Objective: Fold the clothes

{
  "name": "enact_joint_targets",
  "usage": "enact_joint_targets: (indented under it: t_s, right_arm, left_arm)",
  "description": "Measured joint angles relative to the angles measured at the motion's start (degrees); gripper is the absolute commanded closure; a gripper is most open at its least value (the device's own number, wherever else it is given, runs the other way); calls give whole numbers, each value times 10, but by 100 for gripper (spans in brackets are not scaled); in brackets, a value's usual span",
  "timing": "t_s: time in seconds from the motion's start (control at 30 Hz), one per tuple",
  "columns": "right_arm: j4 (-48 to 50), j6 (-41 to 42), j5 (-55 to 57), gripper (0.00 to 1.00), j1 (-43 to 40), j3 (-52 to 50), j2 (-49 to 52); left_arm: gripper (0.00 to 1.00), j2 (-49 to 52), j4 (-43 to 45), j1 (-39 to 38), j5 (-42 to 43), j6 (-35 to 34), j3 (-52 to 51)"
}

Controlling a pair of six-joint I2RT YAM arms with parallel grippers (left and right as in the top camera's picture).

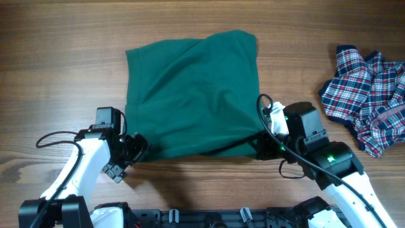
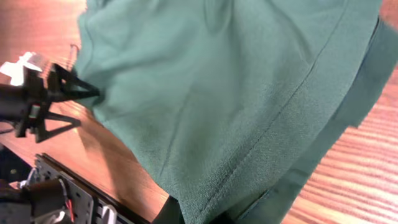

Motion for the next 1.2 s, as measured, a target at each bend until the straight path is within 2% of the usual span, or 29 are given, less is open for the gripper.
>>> enact_joint_targets:
  t_s: [0.07, 0.27, 0.3, 0.4, 0.5, 0.57, 0.73, 0.83, 0.93, 1.07, 1.2]
  right_arm:
    - [-10, 0, 8, 95, 0, 19, 0]
    - [-29, -2, 30, 96, 0, 41, 0]
    - [-29, -2, 30, 96, 0, 41, 0]
    - [-29, -2, 32, 96, 0, 41, 0]
    - [-30, -2, 34, 96, 0, 41, 0]
    - [-30, -2, 34, 96, 0, 41, 0]
    - [-30, -2, 34, 96, 0, 41, 0]
    - [-31, 8, 34, 96, 0, 41, 0]
    - [-37, 24, 38, 96, 0, 41, 0]
    - [-36, 26, 41, 96, 0, 41, 0]
    - [-37, 26, 68, 96, 0, 41, 0]
  left_arm:
    - [9, 0, 5, 0, -11, -15, 0]
    - [15, -1, 74, 2, -28, -41, 1]
    - [21, -1, 81, 6, -33, -42, 1]
    - [44, -1, 98, 12, -43, -45, 1]
    - [78, 0, 99, 12, -59, -48, 1]
    - [95, 8, 107, 12, -70, -45, 1]
    - [96, 25, 106, 14, -64, -45, 7]
    - [96, 20, 26, 14, -55, -45, 27]
    - [96, -48, -75, 14, -27, -23, 140]
    - [96, -136, -149, 14, -37, 39, 363]
    - [96, -156, -203, 14, -55, 83, 511]
